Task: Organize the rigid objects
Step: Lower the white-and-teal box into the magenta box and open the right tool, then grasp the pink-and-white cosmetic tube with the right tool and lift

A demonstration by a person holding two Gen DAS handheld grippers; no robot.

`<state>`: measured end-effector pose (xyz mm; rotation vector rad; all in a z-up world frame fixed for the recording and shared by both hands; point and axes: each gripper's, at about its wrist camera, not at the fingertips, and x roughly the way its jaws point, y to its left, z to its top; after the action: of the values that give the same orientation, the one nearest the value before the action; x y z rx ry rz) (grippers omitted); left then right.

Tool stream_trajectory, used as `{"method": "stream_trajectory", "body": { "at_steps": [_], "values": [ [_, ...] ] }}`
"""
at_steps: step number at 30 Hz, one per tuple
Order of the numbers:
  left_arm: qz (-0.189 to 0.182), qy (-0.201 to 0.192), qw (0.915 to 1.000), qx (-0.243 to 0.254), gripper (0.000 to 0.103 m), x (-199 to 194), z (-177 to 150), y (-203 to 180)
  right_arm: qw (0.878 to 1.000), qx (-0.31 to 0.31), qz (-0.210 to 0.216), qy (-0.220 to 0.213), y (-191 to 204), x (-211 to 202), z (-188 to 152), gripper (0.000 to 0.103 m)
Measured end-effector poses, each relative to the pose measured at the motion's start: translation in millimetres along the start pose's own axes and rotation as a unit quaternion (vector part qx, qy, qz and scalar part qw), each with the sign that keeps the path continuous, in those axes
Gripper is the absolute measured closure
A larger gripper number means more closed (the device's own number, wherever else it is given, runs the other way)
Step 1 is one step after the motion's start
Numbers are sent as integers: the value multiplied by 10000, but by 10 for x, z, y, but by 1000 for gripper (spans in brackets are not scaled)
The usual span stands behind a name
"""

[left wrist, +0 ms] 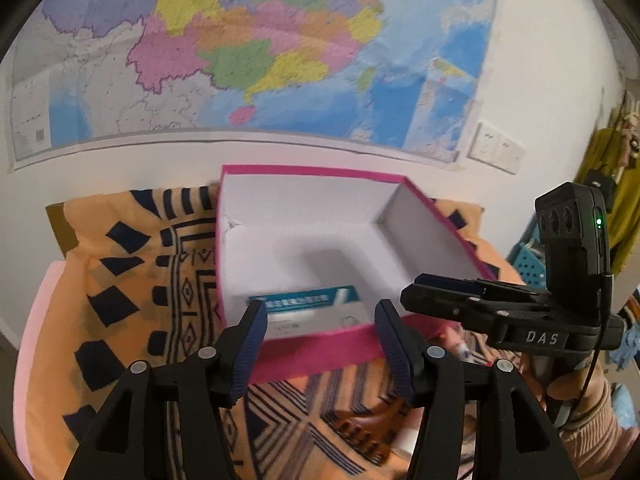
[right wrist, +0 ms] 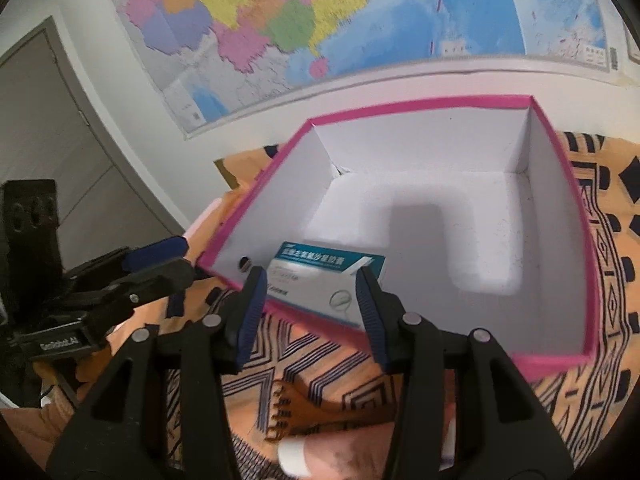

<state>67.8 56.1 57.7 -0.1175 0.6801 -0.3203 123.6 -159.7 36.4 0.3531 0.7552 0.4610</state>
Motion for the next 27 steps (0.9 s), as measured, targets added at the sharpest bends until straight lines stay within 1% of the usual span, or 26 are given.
{"method": "stream_trajectory", "body": {
  "at_steps": [4,6,9,12,13,15,17,21,27],
  "values": [
    [-186,-3,9996,199,44,-85,-135,-181,9998,-54,77,-163,48,-258,-81,55],
    [-237,62,9991,353,44,-95,-227,-286,9996,-53,136,-233,54,-403,-164,54],
    [-394,247,9975,535,44,-79,-411,-436,9997,-44,162,-203,32,-544,-333,54],
    [-582,490,9953,597,44,-15,-585,-534,9999,76,129,-20,-50,-658,-604,54],
    [-625,625,9942,620,44,33,-656,-570,9998,134,119,42,-88,-686,-684,54],
    [-654,819,9921,689,44,101,-776,-633,9993,324,72,164,-181,-740,-860,54],
    [-761,971,9900,683,44,138,-868,-666,9983,507,6,297,-255,-790,-1054,54],
    [-923,1178,9866,648,44,171,-1007,-712,9953,832,-86,495,-378,-870,-1341,54],
    [-969,1460,9822,669,44,189,-1187,-775,9907,1170,-169,669,-464,-984,-1646,54]
  ]
}}
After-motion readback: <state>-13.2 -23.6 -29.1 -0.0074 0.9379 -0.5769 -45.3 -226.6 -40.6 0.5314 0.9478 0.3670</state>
